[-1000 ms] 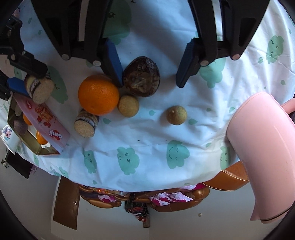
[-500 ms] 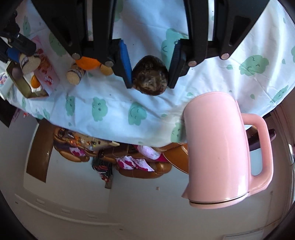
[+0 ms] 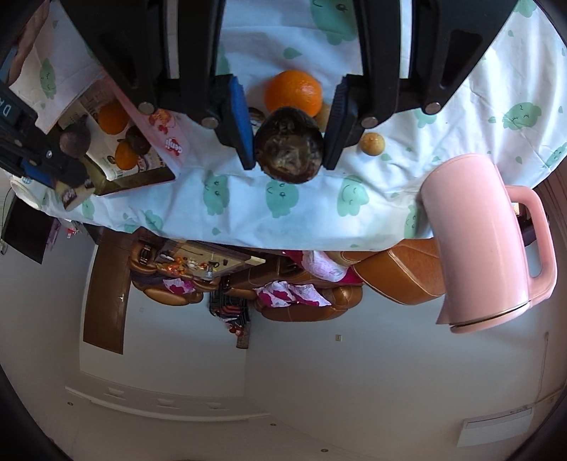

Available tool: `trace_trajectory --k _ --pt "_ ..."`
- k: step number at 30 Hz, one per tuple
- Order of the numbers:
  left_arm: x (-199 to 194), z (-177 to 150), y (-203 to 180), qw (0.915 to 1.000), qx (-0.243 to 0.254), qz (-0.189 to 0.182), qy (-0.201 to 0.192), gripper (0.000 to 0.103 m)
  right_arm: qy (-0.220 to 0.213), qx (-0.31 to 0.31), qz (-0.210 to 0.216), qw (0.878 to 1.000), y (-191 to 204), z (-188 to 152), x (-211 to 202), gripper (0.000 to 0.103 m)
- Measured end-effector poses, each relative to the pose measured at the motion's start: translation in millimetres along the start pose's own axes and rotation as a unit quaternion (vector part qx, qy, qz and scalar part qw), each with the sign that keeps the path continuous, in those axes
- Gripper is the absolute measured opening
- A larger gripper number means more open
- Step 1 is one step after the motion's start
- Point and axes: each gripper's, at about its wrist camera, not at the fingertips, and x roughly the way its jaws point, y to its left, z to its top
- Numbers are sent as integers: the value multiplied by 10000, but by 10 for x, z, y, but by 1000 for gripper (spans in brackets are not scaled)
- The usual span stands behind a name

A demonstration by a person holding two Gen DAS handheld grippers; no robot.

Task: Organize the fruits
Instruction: 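Set cake cup into pink tin with right tool while left tool drops brown fruit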

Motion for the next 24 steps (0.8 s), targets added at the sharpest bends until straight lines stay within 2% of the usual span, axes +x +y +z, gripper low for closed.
trace_trajectory --k 12,18,24 --pt "242 142 -999 9957 529 -728 204 40 -283 538 -1129 9917 -988 80 -98 38" --pt "376 91 -1411 9925 622 -973 388 40 5 788 -1257 9889 -1258 17 79 38" --pt "488 -3 -1636 9901 939 -848 608 40 383 702 -1187 9897 -1253 -42 315 38"
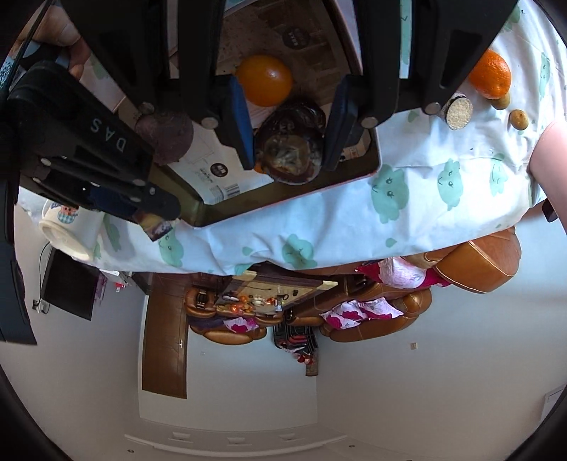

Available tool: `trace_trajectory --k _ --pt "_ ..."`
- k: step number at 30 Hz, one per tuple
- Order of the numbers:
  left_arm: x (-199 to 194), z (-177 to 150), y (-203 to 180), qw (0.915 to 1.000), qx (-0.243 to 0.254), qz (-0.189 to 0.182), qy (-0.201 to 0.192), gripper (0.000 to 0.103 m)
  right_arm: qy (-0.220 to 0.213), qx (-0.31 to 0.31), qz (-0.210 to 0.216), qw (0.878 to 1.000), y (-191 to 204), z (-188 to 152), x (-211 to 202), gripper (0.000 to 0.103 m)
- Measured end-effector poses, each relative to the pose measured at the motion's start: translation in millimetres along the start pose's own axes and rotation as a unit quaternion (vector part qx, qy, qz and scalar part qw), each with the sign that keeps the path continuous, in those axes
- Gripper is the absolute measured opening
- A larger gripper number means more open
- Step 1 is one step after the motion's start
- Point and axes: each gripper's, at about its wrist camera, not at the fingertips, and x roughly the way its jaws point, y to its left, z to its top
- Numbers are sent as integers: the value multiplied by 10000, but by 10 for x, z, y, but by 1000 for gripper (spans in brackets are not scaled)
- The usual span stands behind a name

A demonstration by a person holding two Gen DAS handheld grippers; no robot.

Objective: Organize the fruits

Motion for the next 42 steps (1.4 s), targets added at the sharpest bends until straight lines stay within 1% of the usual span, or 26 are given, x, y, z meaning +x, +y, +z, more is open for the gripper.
trace_trajectory --k 4,10,16,18,19,20,21,22,23,24,25,26,28,30,33,34,37,38,40,42 --pt "56 -17 -13 9999 -20 61 107 40 154 63 160 9997 0 -30 82 38" --pt "120 -55 -43 9997 5 126 233 40 281 -66 162 9995 61 -74 164 38" --pt "139 -50 -50 9993 -12 243 267 40 382 -44 242 9990 46 -83 198 39" --pt "126 -55 -46 9992 -15 328 237 42 417 -33 319 9986 49 -88 202 39" --pt "109 -55 -51 9991 -11 377 199 48 448 -27 381 9983 46 -86 208 39" --pt "96 -61 -64 9989 10 441 181 59 503 -19 453 9977 53 -94 223 39" --pt "71 -62 -76 9988 31 483 123 66 530 26 493 9974 57 -101 234 41" --pt "40 -66 -87 9983 52 572 59 74 550 58 481 9973 53 -110 228 47" --pt "3 -68 -87 9977 47 671 -29 78 535 112 481 9973 39 -113 219 50" --pt "-37 -68 -84 9976 38 683 -123 81 493 175 498 9974 14 -115 202 55" --pt "-80 -74 -81 9976 30 656 -216 93 429 252 521 9974 -11 -116 183 58" --pt "-123 -76 -76 9972 14 674 -316 103 345 326 553 9973 -34 -111 156 60" --pt "-238 -91 -68 9952 -23 779 -589 103 134 404 573 9974 -66 -100 76 64" --pt "-332 -114 -76 9940 -5 765 -785 103 -162 393 463 9980 -69 -88 -15 66" --pt "-428 -149 -65 9921 -53 830 -940 103 -639 323 263 9971 -51 -71 -153 68" --pt "-456 -156 -55 9914 -92 845 -990 103 -772 295 196 9964 -45 -72 -193 70" --pt "-535 -192 -15 9895 -203 880 -1126 103 -1150 218 32 9931 -18 -97 -327 72" --pt "-561 -202 3 9887 -243 901 -1176 103 -1273 213 -6 9916 -14 -93 -375 74" --pt "-604 -220 23 9870 -317 944 -1264 103 -1524 209 -108 9880 -4 -112 -466 83" --pt "-650 -247 48 9855 -385 980 -1332 103 -1739 175 -202 9844 11 -123 -544 83"
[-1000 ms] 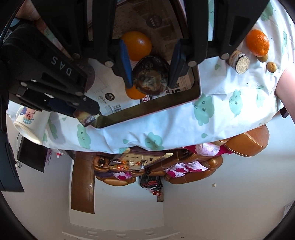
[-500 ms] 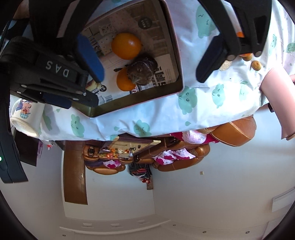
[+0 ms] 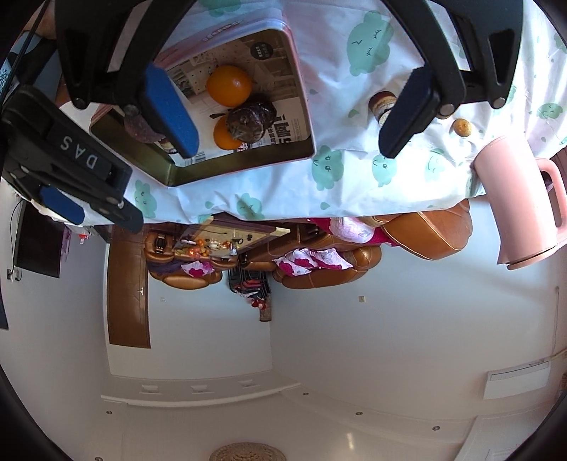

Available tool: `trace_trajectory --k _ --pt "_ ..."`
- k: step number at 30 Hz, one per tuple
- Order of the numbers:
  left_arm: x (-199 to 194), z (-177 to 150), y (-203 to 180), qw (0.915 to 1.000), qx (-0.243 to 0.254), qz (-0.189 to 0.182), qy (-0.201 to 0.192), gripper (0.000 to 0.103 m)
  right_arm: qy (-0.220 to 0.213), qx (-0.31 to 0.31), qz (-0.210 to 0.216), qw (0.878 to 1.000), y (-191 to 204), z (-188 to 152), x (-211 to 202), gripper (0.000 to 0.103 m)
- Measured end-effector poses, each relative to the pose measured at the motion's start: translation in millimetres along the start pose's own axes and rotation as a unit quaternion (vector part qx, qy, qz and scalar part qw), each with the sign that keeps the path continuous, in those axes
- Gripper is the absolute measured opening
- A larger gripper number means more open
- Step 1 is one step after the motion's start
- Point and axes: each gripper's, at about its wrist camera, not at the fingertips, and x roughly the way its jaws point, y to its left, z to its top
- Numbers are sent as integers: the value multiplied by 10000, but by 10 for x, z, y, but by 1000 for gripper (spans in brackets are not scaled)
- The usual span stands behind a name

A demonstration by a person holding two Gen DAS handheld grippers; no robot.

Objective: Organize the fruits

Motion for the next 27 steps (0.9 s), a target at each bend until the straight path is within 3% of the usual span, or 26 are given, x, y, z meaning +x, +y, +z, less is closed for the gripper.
trace_trajectory --k 8,10,15,22,25,27 --pt "-154 -59 104 9996 -203 -167 -83 103 -395 -84 -33 9992 68 -23 -253 86" --pt "-158 -62 83 9995 -156 -277 -42 103 -596 -50 -4 9982 54 -27 -347 102" --pt "-177 -77 68 9989 -76 -469 -3 103 -1014 -67 -40 9948 61 -35 -517 102" --pt "-232 -102 127 9986 -128 -521 20 103 -721 138 -279 9969 -12 -30 -431 102" --pt "-244 -130 209 9979 -210 -587 161 103 -717 325 -345 9963 -50 -52 -506 102" --pt "-218 -141 278 9970 -221 -665 323 103 -447 487 -384 9971 -62 -79 -509 102"
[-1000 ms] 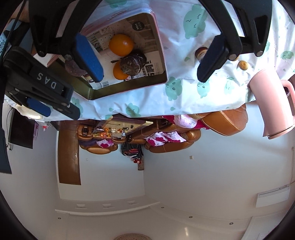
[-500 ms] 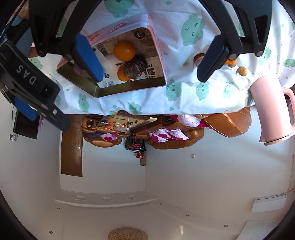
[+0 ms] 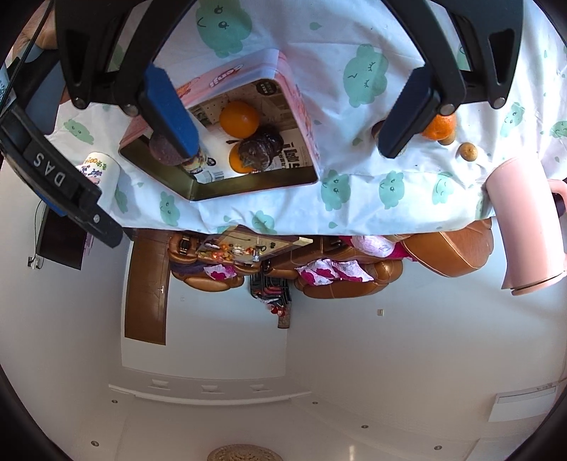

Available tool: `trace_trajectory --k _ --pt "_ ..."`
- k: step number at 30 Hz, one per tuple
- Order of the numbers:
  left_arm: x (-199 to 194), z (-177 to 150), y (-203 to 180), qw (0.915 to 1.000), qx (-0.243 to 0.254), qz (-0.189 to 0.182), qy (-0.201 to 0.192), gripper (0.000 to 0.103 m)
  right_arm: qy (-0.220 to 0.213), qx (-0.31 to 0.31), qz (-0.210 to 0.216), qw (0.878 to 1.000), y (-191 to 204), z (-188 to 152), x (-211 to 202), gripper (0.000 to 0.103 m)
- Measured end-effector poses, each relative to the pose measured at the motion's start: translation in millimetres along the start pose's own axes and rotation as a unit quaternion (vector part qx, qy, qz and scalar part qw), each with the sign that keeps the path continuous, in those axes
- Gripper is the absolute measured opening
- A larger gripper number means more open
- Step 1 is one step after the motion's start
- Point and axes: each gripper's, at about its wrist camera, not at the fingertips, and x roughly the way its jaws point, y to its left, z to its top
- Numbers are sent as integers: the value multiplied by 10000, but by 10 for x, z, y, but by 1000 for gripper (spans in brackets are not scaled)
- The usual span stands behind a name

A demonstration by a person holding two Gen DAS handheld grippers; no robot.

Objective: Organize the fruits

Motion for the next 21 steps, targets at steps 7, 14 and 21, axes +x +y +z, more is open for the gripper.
trace_trajectory --k 7,14,21 --pt "32 17 314 9990 263 358 55 103 627 154 -43 9979 174 -59 8 102" --pt "111 66 724 9954 448 850 27 103 940 210 462 9943 623 -183 36 102" --pt "168 104 1177 9947 61 1020 105 103 895 -54 766 9930 1120 -239 43 102"
